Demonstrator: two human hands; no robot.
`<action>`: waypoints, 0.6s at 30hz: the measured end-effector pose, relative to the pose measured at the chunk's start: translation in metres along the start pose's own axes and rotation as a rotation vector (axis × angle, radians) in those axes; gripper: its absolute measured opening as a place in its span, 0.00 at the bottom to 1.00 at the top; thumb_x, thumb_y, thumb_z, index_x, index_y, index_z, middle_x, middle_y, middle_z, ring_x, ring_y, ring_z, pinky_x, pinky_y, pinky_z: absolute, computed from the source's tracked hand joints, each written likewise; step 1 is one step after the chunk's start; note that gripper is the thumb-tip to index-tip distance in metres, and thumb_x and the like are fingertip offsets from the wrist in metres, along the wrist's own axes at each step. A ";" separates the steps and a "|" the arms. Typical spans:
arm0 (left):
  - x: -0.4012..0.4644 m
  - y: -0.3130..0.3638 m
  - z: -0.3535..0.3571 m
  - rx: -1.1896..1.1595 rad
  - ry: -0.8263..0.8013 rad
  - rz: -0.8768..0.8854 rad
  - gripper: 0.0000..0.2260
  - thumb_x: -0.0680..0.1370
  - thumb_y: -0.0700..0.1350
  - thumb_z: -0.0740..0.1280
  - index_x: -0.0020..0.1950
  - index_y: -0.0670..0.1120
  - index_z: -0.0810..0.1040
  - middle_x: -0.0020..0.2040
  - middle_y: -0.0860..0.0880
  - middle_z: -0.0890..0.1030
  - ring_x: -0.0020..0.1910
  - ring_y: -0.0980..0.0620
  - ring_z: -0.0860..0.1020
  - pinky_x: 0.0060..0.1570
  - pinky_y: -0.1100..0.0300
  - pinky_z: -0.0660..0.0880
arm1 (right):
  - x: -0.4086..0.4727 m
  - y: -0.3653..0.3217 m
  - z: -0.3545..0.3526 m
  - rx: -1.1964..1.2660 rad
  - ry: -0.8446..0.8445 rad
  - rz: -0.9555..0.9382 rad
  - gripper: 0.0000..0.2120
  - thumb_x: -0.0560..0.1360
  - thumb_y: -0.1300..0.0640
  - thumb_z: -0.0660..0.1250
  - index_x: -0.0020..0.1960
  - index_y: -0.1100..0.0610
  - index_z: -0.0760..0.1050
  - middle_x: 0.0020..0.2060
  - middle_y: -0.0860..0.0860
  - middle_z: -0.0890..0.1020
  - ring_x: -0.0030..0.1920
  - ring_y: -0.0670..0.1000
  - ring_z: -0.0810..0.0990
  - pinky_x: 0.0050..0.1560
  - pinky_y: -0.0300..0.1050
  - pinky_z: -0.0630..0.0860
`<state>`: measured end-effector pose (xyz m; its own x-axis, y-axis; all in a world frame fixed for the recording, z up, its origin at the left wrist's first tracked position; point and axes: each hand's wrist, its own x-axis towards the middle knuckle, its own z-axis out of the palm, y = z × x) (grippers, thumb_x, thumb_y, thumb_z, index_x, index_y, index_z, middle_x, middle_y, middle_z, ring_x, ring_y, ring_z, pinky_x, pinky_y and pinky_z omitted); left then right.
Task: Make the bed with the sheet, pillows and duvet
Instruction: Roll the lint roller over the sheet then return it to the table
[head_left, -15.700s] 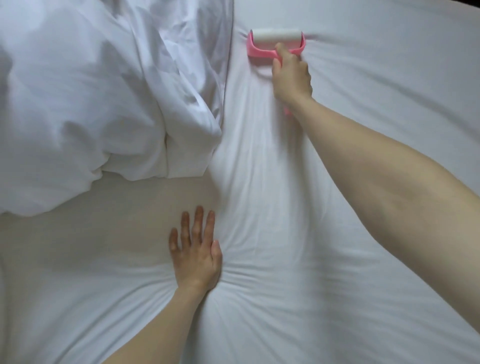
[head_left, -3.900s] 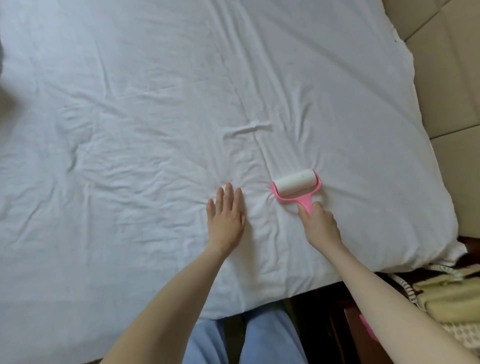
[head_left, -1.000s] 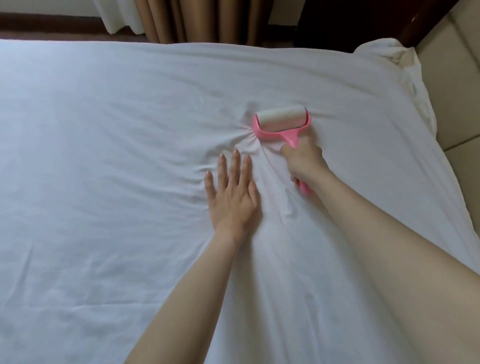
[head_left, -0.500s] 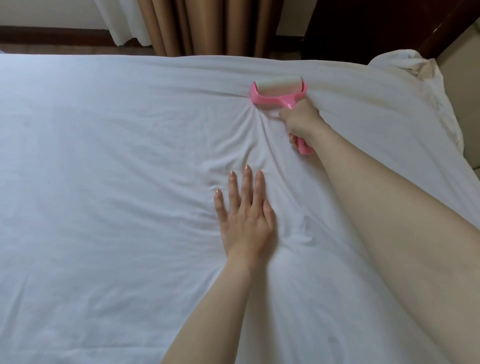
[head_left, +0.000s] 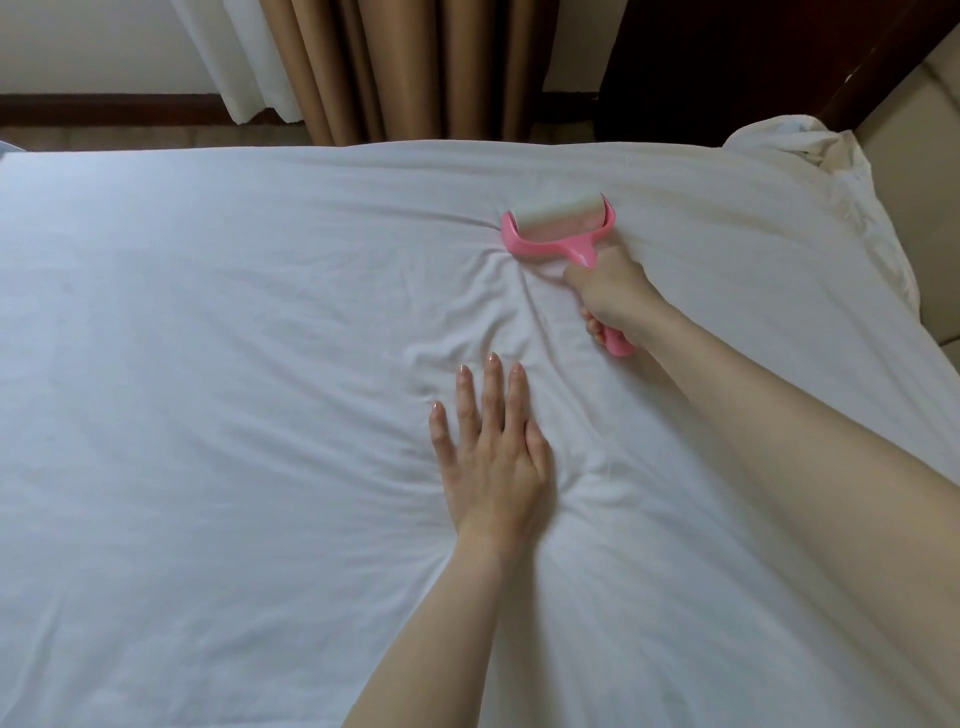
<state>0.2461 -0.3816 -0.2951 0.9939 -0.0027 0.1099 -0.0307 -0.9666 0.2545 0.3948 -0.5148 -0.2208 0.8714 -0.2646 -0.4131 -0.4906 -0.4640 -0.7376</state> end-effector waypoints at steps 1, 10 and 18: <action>0.000 0.000 0.000 0.000 0.002 0.000 0.26 0.78 0.50 0.49 0.77 0.51 0.60 0.78 0.50 0.59 0.77 0.47 0.57 0.71 0.42 0.53 | 0.002 -0.001 -0.001 -0.010 -0.005 0.000 0.05 0.75 0.55 0.58 0.44 0.56 0.69 0.27 0.55 0.71 0.18 0.49 0.66 0.28 0.41 0.64; 0.000 0.001 0.001 0.005 0.006 0.004 0.26 0.78 0.50 0.50 0.77 0.51 0.60 0.78 0.50 0.59 0.77 0.46 0.57 0.71 0.42 0.53 | 0.040 -0.057 0.011 -0.102 -0.010 0.006 0.05 0.76 0.58 0.55 0.47 0.59 0.67 0.27 0.55 0.71 0.21 0.52 0.67 0.19 0.33 0.62; -0.002 -0.001 0.004 -0.002 -0.002 0.003 0.26 0.78 0.51 0.49 0.77 0.51 0.59 0.78 0.51 0.59 0.77 0.46 0.57 0.71 0.43 0.50 | 0.030 -0.043 0.006 -0.066 -0.047 0.085 0.06 0.77 0.55 0.56 0.43 0.56 0.65 0.28 0.53 0.69 0.21 0.49 0.65 0.23 0.32 0.60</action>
<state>0.2445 -0.3812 -0.2992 0.9941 -0.0059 0.1085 -0.0337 -0.9660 0.2562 0.4421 -0.4977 -0.2047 0.8250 -0.2664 -0.4983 -0.5606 -0.4968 -0.6626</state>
